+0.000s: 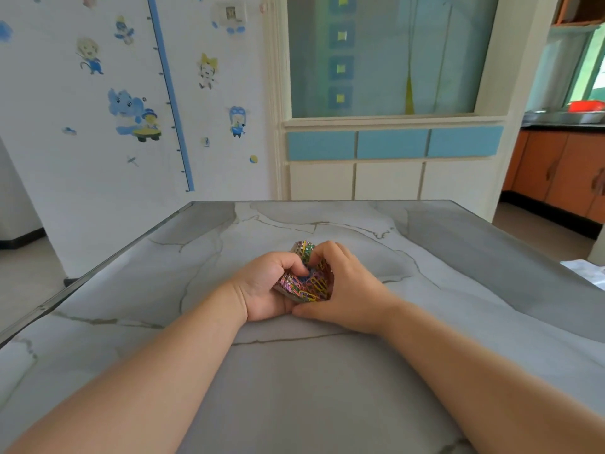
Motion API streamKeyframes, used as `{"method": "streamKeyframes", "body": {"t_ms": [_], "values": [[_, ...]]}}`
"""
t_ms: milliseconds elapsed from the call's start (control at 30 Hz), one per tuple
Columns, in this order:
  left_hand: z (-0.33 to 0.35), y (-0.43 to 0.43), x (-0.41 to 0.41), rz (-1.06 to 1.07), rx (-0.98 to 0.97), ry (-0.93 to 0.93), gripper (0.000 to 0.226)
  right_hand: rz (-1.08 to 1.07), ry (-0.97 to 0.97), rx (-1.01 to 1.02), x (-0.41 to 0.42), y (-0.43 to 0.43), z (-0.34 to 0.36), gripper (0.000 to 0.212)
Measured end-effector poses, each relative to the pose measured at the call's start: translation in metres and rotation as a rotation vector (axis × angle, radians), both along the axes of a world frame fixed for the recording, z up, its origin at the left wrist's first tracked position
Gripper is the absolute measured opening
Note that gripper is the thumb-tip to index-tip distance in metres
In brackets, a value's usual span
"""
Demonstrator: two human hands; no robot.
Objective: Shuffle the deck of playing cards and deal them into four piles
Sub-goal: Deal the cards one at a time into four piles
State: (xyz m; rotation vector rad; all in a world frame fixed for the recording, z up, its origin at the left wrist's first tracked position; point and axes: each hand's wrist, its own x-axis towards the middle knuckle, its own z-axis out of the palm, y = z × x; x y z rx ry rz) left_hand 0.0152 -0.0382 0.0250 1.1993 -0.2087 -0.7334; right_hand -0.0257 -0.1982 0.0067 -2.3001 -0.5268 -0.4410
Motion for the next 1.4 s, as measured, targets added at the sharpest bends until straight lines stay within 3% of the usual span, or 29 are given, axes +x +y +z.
{"method": "streamKeyframes", "body": {"t_ms": [200,333,500,600,667,767,867,967,1067,1167,1200,1267,1400], "values": [[0.002,0.001,-0.012,0.04,0.022,-0.152,0.037,0.025,0.195,0.278,-0.002,-0.004,0.006,0.095],[0.003,0.012,-0.033,0.073,0.012,-0.233,0.033,0.001,0.186,0.238,-0.009,0.0,0.016,0.076],[-0.007,0.03,-0.068,0.001,-0.021,-0.252,0.031,-0.012,0.177,0.143,-0.029,-0.003,0.025,0.07],[-0.008,0.032,-0.079,-0.065,-0.118,-0.177,0.03,-0.057,0.097,0.205,-0.036,-0.007,0.02,0.049],[-0.007,0.026,-0.08,-0.032,-0.131,-0.165,0.031,-0.138,0.012,0.247,-0.036,-0.007,0.017,0.025],[-0.006,0.022,-0.074,0.122,-0.107,-0.179,0.032,-0.292,0.077,0.523,-0.029,-0.016,0.021,0.021],[-0.004,0.034,-0.062,0.286,-0.11,-0.185,0.032,-0.187,0.395,0.847,-0.03,-0.038,0.034,0.022],[-0.002,0.041,-0.056,0.342,-0.064,-0.212,0.029,0.066,0.66,0.737,-0.035,-0.054,0.041,0.02],[-0.001,0.04,-0.06,0.318,-0.032,-0.238,0.029,0.227,0.833,0.527,-0.041,-0.061,0.049,0.033],[0.0,0.04,-0.063,0.319,-0.033,-0.254,0.029,0.019,0.786,0.027,-0.043,-0.062,0.046,0.043],[0.001,0.04,-0.064,0.321,-0.032,-0.252,0.029,-0.088,0.696,0.001,-0.04,-0.061,0.041,0.043],[0.001,0.037,-0.068,0.304,-0.024,-0.251,0.027,-0.212,0.532,0.163,-0.036,-0.06,0.033,0.039],[-0.003,0.024,-0.078,0.217,-0.034,-0.248,0.026,-0.091,0.425,0.358,-0.038,-0.04,0.029,0.039]]}}
